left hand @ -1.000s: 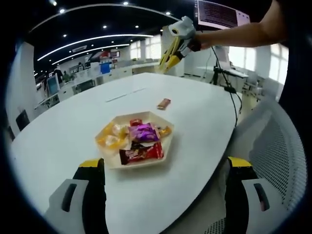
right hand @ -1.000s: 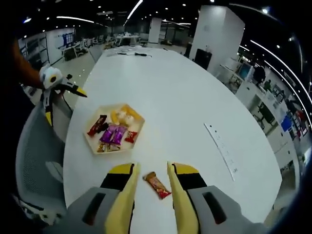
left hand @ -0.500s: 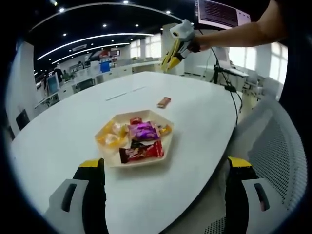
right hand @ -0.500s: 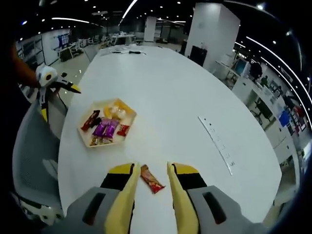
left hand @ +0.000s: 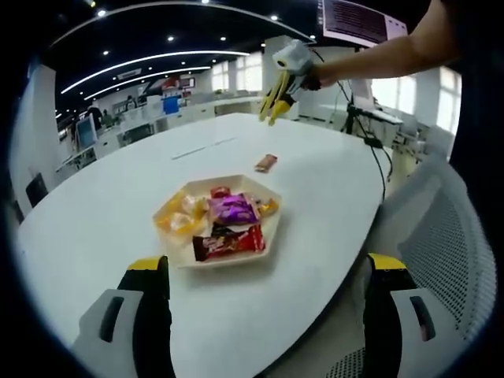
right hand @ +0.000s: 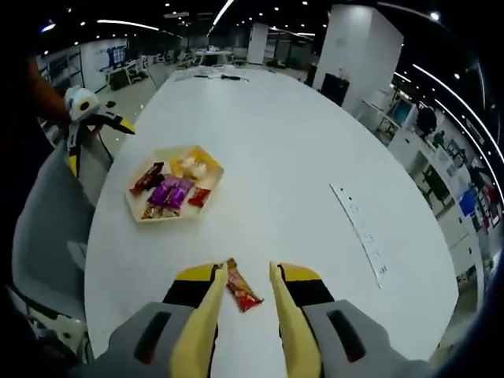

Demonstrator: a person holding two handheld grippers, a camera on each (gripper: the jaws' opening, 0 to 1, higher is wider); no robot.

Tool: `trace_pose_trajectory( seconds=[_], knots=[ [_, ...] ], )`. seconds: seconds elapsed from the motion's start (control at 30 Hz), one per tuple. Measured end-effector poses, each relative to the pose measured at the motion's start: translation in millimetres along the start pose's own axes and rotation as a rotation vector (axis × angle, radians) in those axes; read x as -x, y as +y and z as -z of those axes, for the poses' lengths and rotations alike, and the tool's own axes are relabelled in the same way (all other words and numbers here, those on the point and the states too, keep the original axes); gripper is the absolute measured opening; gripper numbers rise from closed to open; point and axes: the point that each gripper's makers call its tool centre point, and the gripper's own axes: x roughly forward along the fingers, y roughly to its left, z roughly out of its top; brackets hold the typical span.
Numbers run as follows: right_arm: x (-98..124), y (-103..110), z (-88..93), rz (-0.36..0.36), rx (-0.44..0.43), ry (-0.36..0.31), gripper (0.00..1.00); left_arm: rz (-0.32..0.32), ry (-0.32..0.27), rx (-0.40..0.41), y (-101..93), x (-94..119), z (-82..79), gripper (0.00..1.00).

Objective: Place the target food into the container with the food tongs after gripping and lifting it, then release it inside without dropping or visibly crushing the food.

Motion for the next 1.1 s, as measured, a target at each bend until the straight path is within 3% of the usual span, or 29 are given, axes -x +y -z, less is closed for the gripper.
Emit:
trace_pose_trajectory(
  seconds=[0.37,0.53,0.97,1.03,1.1],
  knots=[
    [-25,4,25.7,-0.063,-0.008,0.020,0.28,-0.013,0.005,0.008,2.8,0,0.6,0.99],
    [-37,7,45.2,-0.091,0.001,0.068,0.28,-0.012,0.009,0.011,2.6,0,1.2,0.99],
    [-63,11,61.0,-0.126,0.025,0.106,0.28,-0.008,0.018,0.021,2.3,-1,2.8,0.99],
    [-66,6,67.6,-0.108,0.070,0.138,0.27,-0.007,0.017,0.023,2.3,-1,2.8,0.99],
    [-69,12,67.4,-0.138,0.047,0.137,0.27,-0.005,0.019,0.024,1.9,-1,3.1,0.99]
  ],
)
